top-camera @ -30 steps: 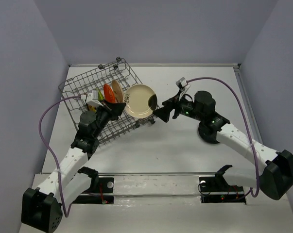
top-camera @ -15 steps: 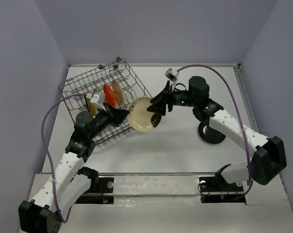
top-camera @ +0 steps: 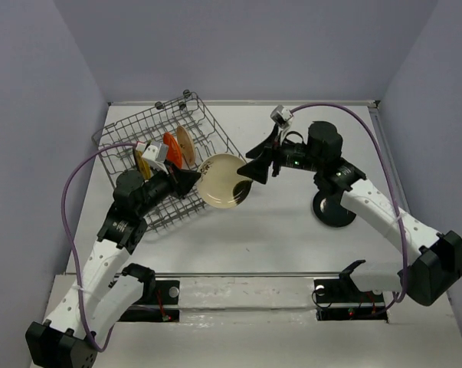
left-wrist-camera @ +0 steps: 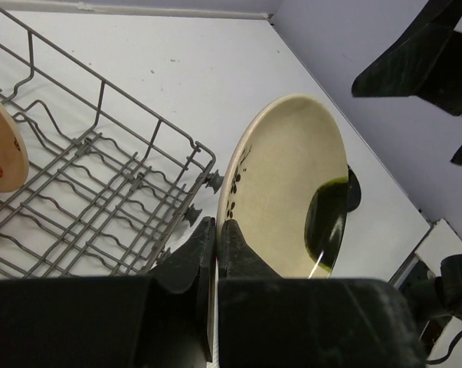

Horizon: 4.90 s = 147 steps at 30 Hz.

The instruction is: Load the plates into the dish rack

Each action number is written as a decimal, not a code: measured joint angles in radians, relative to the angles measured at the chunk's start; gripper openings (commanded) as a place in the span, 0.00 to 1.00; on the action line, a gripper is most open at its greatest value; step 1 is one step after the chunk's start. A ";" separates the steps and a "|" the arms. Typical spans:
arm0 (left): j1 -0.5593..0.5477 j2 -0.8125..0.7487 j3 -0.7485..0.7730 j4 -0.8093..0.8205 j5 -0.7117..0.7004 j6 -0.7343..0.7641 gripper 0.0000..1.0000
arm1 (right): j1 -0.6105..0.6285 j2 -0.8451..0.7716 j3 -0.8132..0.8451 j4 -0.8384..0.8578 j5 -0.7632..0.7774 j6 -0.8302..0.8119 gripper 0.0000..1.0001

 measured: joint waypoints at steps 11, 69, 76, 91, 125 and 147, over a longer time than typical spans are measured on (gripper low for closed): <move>0.000 -0.019 0.022 -0.041 0.008 0.057 0.06 | 0.008 0.100 0.042 -0.039 0.057 -0.028 0.77; -0.045 -0.261 0.022 -0.153 -0.575 0.103 0.99 | 0.310 1.115 1.142 -0.312 1.392 -0.199 0.07; -0.045 -0.261 0.022 -0.153 -0.575 0.102 0.99 | 0.309 1.154 1.167 -0.308 1.405 -0.209 0.07; -0.045 -0.261 0.022 -0.153 -0.573 0.103 0.99 | 0.321 1.208 1.184 -0.305 1.393 -0.211 0.07; -0.045 -0.261 0.022 -0.153 -0.572 0.102 0.99 | 0.335 1.048 0.950 -0.288 1.400 -0.168 0.67; -0.087 -0.340 0.022 -0.154 -0.564 0.102 0.99 | -0.284 -0.382 -0.468 -0.337 1.087 0.413 0.56</move>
